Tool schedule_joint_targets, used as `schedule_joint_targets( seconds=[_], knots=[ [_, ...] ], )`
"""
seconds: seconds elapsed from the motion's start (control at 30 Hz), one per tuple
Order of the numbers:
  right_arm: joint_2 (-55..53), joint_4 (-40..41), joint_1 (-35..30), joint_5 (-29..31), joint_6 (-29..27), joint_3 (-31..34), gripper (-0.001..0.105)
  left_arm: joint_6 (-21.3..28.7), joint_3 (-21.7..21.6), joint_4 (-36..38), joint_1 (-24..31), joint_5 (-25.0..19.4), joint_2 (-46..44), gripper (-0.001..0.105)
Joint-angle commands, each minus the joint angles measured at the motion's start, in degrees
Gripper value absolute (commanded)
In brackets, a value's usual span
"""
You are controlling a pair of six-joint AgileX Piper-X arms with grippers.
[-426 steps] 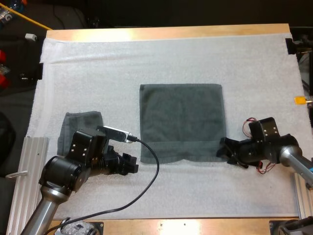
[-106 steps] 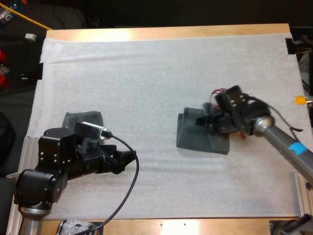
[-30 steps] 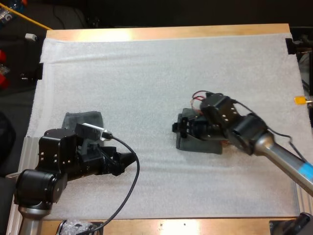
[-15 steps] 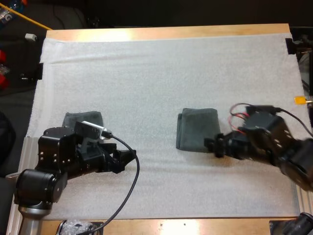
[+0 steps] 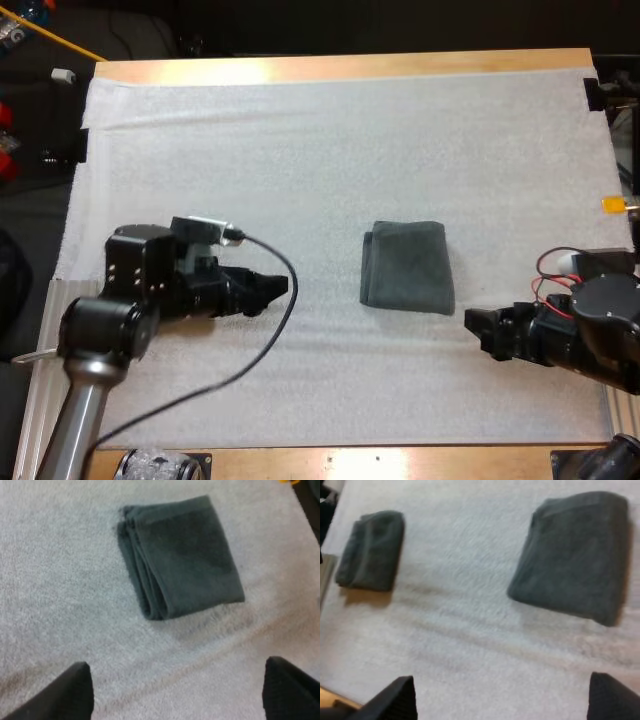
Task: Pick towel from pile, fold and stack
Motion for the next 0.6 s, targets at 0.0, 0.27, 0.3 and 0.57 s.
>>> schedule_joint_targets(
  seconds=[0.0, 0.27, 0.3, 0.57],
  knots=[
    [-0.50, 1.51, 0.06, 1.56, -1.26, -0.40, 0.067, -0.72, -0.38, -1.75, -0.95, 0.31, 1.49, 0.068],
    [-0.49, 4.35, 0.06, 3.63, -2.78, -0.40, 0.067, -6.07, -0.38, -13.08, -10.87, -2.11, 12.46, 0.068],
    [-0.49, 4.35, 0.06, 3.63, -2.78, -0.40, 0.067, -7.28, -0.38, -14.89, -11.94, -2.34, 13.99, 0.068],
    [-0.49, 4.95, 0.06, 3.63, -2.78, -0.40, 0.067, -13.51, -0.38, -26.74, -17.35, -2.36, 26.57, 0.068]
  ],
)
